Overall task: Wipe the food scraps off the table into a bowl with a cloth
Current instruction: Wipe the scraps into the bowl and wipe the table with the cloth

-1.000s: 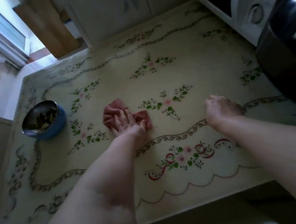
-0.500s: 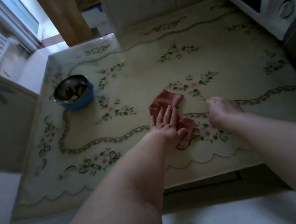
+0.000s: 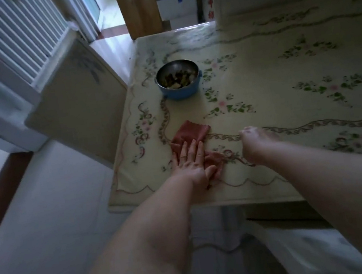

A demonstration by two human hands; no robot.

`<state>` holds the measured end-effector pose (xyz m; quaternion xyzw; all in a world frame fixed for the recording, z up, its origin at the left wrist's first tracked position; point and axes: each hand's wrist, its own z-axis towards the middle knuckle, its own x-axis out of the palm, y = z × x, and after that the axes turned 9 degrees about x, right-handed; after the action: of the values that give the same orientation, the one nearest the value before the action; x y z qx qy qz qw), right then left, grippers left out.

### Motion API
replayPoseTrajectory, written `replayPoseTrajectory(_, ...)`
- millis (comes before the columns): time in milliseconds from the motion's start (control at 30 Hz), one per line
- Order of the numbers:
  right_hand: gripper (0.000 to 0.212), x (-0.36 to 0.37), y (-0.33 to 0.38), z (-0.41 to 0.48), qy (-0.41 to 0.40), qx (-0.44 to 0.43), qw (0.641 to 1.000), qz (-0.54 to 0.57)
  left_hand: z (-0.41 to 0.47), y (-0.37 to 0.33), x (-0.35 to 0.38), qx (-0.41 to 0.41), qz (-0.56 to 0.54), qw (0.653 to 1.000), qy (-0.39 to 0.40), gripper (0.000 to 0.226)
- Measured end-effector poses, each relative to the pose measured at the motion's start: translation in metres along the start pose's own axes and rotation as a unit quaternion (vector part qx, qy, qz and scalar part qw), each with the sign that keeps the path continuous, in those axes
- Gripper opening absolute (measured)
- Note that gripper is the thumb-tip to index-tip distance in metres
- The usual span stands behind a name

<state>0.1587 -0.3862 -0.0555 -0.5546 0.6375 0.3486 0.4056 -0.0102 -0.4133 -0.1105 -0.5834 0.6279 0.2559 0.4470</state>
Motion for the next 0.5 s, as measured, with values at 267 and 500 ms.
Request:
replayPoseTrajectory(267,0.038,0.006,0.084,-0.021,-0.007,-0.059,0.998,0.005,-0.049,0.083,0.003,-0.058,-0.028,0.998,-0.001,0.077)
replayPoseTrajectory(500,0.038,0.001,0.088,-0.011,0.003,-0.081,0.997,-0.011,-0.046,0.093,-0.004,-0.064,-0.040,0.997,0.014,0.076)
